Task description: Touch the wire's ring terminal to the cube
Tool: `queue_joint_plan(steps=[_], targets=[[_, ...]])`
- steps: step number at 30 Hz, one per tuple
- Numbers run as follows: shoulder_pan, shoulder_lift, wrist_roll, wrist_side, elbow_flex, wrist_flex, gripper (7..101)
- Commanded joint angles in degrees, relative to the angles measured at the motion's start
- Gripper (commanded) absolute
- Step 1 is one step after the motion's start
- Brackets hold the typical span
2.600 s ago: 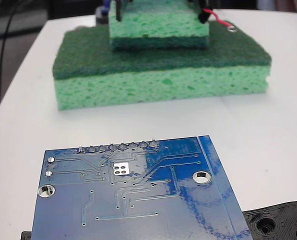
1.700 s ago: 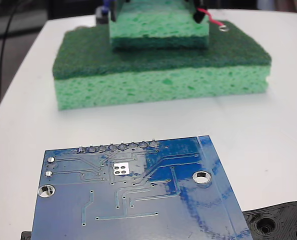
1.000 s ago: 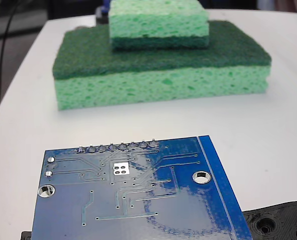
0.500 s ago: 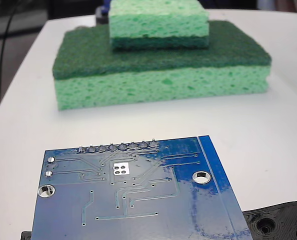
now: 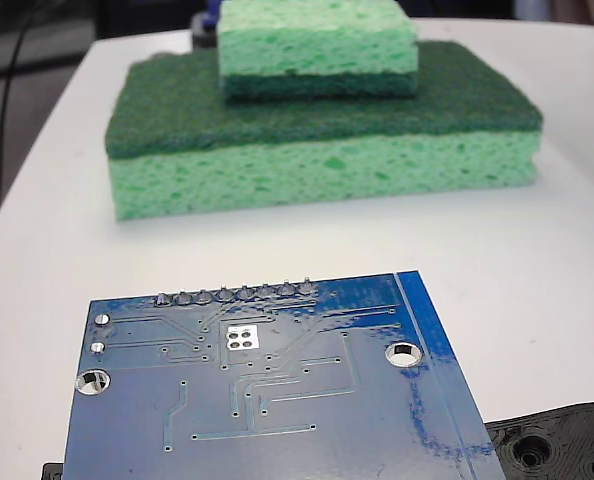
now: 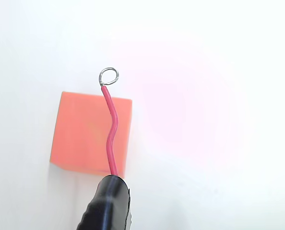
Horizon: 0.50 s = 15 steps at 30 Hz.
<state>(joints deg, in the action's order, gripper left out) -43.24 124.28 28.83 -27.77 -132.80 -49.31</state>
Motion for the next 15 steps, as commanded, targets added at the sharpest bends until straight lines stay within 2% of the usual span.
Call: queue_joint_plan(steps=[1, 15], targets=[[-0.09, -0.44, 0.44, 0.00, 0.09, 0.70, 100.3], [-0.79, -5.98, 1.76, 0.88, 0.79, 2.37, 100.3]])
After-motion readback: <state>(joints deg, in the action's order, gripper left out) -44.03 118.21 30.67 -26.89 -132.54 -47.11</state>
